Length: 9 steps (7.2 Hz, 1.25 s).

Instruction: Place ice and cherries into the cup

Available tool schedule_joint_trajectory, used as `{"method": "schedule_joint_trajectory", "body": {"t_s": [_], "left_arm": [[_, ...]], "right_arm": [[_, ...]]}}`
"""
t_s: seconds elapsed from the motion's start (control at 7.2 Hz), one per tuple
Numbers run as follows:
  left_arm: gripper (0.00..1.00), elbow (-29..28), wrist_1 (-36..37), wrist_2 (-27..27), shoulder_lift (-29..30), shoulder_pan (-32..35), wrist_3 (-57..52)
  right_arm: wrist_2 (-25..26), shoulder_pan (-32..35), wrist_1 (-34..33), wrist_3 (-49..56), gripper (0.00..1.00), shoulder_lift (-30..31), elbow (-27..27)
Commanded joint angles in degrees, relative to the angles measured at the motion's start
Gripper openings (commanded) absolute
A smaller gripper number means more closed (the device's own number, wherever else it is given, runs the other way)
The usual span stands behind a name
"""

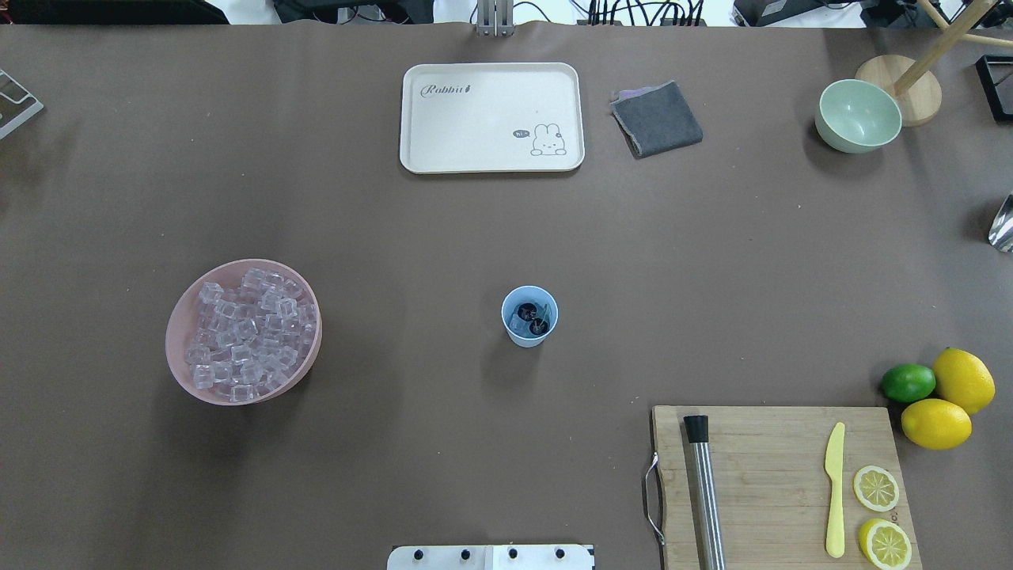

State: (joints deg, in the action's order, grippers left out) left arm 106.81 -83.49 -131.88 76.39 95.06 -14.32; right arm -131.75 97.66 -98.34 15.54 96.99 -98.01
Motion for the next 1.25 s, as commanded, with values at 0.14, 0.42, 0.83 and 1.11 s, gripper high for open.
{"method": "schedule_joint_trajectory", "body": {"t_s": [0.14,0.42,0.83,1.11], "left_arm": [[1.0,-0.02,-0.01,-0.13,-0.1,-0.05,-0.09],[1.0,-0.02,-0.01,-0.13,-0.1,-0.05,-0.09],[1.0,-0.02,-0.01,-0.13,0.16,-0.05,-0.09],[1.0,-0.02,-0.01,-0.13,0.33,-0.05,-0.09]], "right_arm": [[-5.54,0.07,0.51,-4.9,1.0,1.1,0.78],[-3.18,0.16,0.6,-4.55,1.0,1.71,0.98],[-1.58,0.16,0.6,-4.55,1.0,2.59,1.06],[-0.88,0.07,1.56,-4.47,1.0,3.56,0.36]]}}
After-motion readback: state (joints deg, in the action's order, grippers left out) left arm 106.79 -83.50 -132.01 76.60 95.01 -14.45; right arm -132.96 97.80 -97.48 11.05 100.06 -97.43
